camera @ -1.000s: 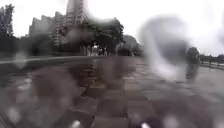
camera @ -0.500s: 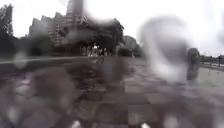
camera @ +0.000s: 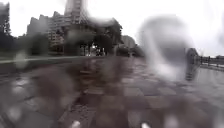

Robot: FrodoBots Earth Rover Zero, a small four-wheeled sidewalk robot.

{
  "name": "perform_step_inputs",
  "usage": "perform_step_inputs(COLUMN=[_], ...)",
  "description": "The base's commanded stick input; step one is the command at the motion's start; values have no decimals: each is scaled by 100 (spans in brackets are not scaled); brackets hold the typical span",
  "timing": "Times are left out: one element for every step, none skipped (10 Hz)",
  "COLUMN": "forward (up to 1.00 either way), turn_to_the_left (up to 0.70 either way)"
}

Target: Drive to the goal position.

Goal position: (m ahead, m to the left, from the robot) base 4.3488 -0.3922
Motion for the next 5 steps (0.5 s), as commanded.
perform_step_inputs(forward=[70, 70, 70, 70, 70], turn_to_the_left=[-35, -35, -35, -35, -35])
